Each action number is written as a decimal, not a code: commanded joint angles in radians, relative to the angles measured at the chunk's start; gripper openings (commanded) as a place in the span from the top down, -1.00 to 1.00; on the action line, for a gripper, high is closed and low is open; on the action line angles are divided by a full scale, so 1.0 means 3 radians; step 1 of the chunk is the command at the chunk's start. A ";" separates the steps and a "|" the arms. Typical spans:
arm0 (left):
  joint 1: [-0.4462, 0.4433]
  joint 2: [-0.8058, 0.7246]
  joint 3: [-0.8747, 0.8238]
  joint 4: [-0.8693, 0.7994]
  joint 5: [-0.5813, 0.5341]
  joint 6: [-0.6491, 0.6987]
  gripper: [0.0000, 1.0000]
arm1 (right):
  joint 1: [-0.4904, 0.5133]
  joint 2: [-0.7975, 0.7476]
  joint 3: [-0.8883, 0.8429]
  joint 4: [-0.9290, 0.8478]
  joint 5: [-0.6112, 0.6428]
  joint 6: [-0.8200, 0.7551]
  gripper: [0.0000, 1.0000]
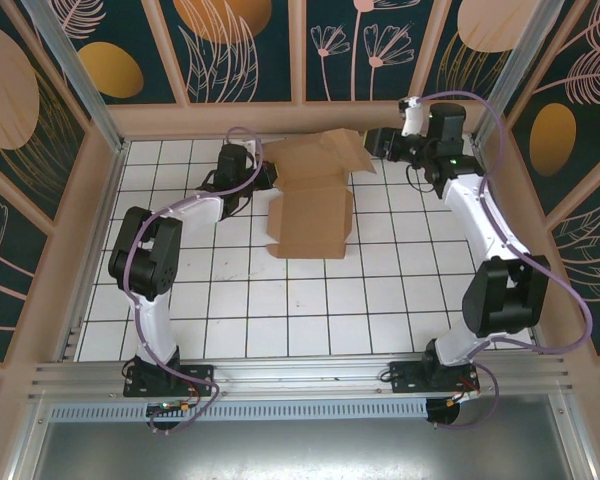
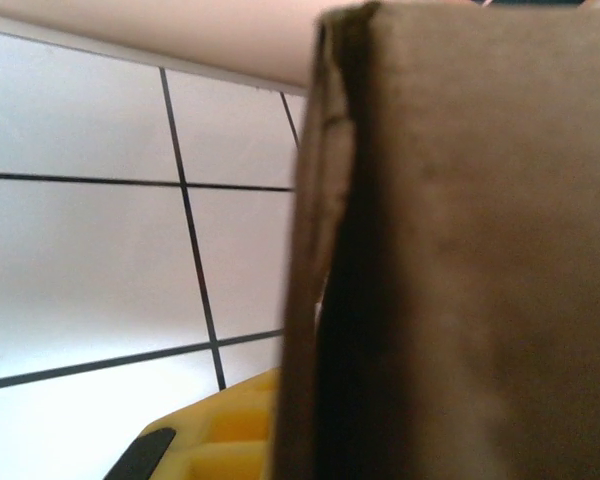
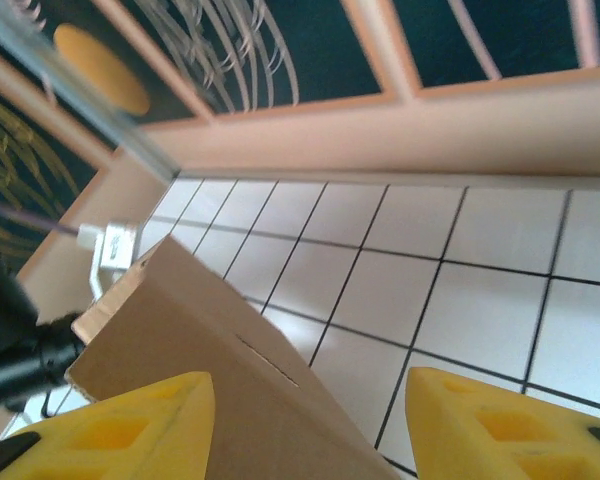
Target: Fold the paper box
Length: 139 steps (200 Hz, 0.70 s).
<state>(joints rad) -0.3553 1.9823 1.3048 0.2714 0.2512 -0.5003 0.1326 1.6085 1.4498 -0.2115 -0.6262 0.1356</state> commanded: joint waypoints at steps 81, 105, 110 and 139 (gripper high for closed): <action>0.0003 0.0113 0.0222 -0.0260 0.0237 0.0001 1.00 | 0.0368 0.0318 0.0219 -0.0386 -0.0083 -0.0609 0.01; 0.0003 0.0096 0.0206 -0.0293 0.0221 0.0006 1.00 | 0.0447 0.0352 0.0199 -0.0341 0.0069 -0.0665 0.01; 0.0003 0.0093 0.0206 -0.0299 0.0225 0.0006 1.00 | 0.0462 0.0352 0.0189 -0.0330 0.0103 -0.0681 0.01; 0.0003 0.0096 0.0197 -0.0300 0.0245 -0.0009 1.00 | 0.0550 0.0355 0.0096 -0.0213 0.0224 -0.0718 0.02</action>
<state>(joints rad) -0.3553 2.0045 1.3407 0.1848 0.2890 -0.4980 0.2771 1.7031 1.4845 -0.3031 -0.6090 -0.0475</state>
